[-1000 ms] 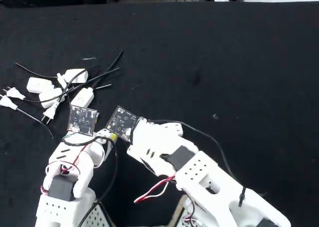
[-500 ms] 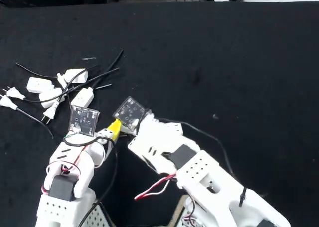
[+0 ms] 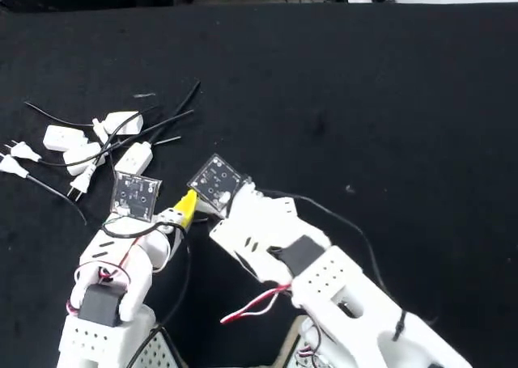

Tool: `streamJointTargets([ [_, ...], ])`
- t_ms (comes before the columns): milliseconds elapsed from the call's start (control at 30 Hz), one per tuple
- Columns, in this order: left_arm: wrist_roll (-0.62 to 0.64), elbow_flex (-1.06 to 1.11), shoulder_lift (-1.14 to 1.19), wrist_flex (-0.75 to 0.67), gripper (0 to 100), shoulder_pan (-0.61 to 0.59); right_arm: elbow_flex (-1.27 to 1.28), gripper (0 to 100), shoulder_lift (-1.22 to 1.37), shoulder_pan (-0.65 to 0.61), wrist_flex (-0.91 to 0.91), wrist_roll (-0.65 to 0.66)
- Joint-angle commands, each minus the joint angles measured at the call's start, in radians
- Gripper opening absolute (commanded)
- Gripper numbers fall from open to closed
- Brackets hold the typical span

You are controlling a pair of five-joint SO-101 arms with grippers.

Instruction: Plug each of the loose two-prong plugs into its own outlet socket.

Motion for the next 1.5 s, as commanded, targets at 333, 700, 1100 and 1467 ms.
streamJointTargets([
  [333, -0.012, 0.004, 0.008, 0.002, 21, 0.012, 0.022, 1.1, -0.268, -0.057, 0.14, 0.083],
  [700, -0.005, -0.019, 0.014, 0.005, 21, -0.18, 0.007, 13.5, -0.17, -0.034, 0.083, -0.008],
  [1100, 0.058, -0.031, 0.014, 0.002, 21, -0.321, -0.429, 15.5, 0.599, -0.034, 0.055, 0.026],
  [1467, 0.058, -0.031, 0.011, 0.002, 21, -0.318, -0.621, 15.5, 0.855, 0.0, 0.06, 0.041],
])
